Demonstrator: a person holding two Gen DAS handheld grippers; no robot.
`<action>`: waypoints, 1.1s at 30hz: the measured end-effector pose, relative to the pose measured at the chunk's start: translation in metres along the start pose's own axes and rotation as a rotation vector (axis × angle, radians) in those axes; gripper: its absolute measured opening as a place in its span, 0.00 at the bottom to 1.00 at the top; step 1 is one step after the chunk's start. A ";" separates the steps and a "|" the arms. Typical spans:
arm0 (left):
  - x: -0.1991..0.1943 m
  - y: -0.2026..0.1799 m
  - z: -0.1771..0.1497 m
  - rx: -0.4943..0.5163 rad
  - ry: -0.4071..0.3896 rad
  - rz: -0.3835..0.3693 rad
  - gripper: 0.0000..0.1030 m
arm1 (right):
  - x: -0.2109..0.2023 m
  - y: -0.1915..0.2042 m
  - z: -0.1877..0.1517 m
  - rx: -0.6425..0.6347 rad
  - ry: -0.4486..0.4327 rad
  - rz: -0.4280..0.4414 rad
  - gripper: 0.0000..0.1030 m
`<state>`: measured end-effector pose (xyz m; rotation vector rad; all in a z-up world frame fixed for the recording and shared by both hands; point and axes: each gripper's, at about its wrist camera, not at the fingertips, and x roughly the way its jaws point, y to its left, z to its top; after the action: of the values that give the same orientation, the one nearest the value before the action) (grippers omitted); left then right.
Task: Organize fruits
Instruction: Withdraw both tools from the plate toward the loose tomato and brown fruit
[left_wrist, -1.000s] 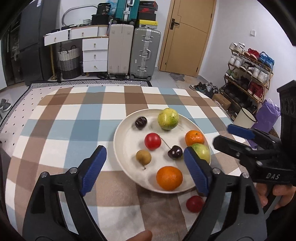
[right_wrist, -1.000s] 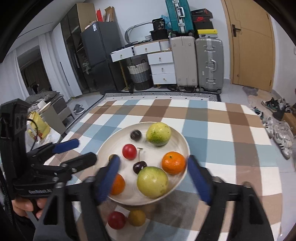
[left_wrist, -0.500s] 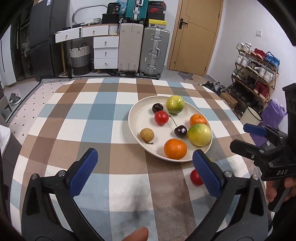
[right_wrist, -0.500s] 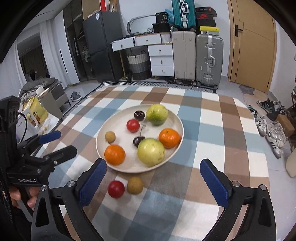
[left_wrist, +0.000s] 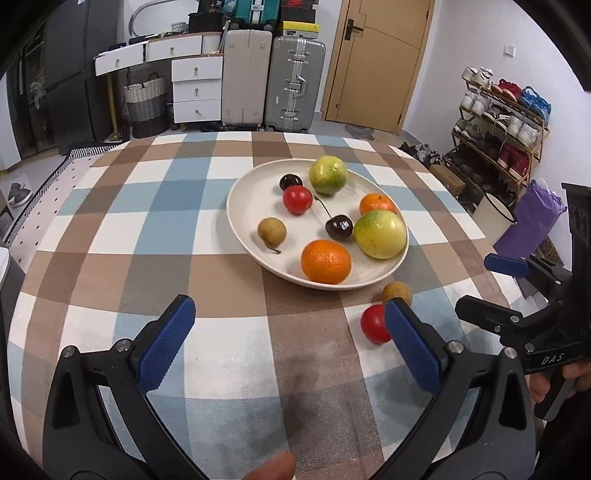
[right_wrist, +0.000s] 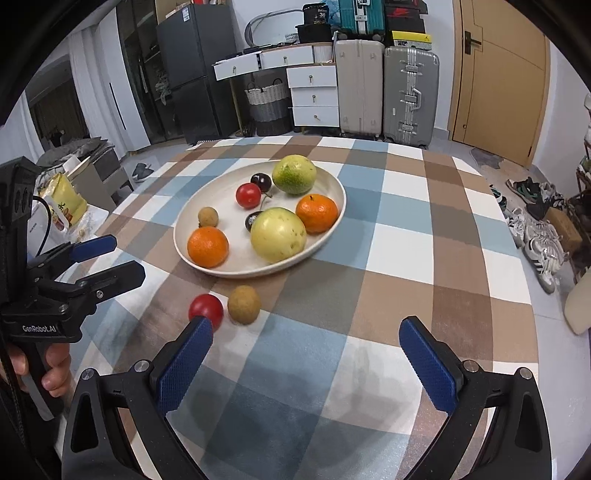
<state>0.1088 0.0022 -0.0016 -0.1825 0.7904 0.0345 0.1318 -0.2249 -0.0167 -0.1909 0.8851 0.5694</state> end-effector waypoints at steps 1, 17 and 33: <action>0.002 -0.002 -0.002 0.004 0.004 -0.001 0.99 | 0.001 -0.002 -0.002 0.013 0.003 -0.002 1.00; 0.035 -0.027 -0.014 0.104 0.109 -0.025 0.95 | 0.031 -0.011 -0.010 0.056 0.067 0.003 0.99; 0.029 -0.011 -0.021 0.055 0.125 -0.042 0.95 | 0.060 0.021 -0.001 -0.064 0.125 -0.017 0.99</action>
<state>0.1152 -0.0129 -0.0350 -0.1503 0.9104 -0.0388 0.1493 -0.1843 -0.0625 -0.2947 0.9860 0.5749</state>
